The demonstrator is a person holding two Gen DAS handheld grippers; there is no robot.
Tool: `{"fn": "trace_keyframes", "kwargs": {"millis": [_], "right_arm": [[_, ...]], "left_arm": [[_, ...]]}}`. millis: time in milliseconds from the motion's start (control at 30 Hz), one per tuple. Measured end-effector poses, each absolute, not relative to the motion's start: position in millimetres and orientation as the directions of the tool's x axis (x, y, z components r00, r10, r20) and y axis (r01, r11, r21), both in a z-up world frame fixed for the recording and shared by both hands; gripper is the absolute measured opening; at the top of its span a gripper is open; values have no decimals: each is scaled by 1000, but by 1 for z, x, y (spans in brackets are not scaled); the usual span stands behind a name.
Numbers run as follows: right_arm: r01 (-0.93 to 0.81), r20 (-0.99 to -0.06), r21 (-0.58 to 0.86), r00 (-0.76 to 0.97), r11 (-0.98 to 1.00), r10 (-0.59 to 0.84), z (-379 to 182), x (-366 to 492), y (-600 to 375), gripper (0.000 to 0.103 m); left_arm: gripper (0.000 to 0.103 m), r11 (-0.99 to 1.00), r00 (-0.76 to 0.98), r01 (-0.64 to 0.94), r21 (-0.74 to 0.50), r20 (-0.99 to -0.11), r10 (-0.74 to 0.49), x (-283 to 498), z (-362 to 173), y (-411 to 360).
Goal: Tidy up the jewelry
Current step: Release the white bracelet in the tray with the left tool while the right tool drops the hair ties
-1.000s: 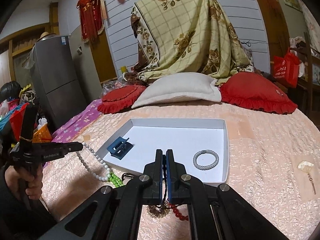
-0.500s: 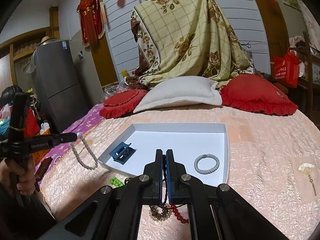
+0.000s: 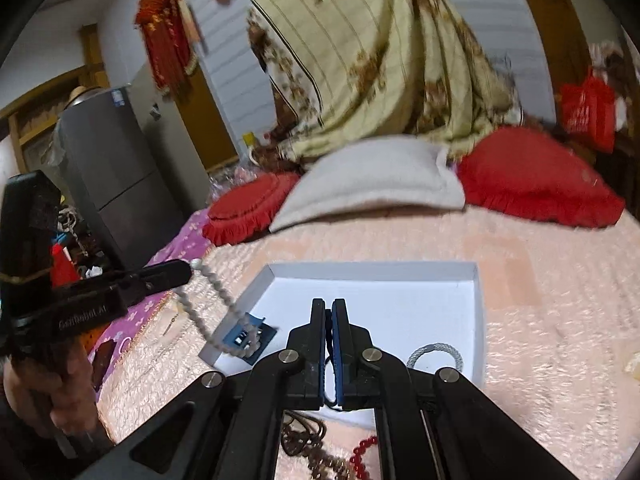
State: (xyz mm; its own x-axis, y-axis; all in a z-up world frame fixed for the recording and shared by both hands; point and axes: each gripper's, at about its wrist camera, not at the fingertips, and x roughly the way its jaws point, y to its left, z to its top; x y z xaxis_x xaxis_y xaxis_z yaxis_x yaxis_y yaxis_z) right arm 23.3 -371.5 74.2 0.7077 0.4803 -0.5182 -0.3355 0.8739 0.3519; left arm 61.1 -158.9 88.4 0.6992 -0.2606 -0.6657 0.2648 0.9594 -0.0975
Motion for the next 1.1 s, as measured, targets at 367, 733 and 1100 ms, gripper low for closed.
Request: {"fn": "trace_keyframes", "kwargs": {"millis": [367, 733, 1100], "right_arm": [[-247, -585, 469, 632, 848, 508, 23, 118, -371, 3], [-65, -670, 448, 636, 892, 383, -13, 166, -382, 3], [-47, -680, 512, 588, 858, 438, -28, 169, -387, 21]], "left_arm": [[8, 972, 626, 199, -127, -746, -226, 145, 18, -157], [8, 992, 620, 98, -81, -775, -125, 163, -14, -126], [54, 991, 633, 96, -88, -763, -129, 159, -10, -123]]}}
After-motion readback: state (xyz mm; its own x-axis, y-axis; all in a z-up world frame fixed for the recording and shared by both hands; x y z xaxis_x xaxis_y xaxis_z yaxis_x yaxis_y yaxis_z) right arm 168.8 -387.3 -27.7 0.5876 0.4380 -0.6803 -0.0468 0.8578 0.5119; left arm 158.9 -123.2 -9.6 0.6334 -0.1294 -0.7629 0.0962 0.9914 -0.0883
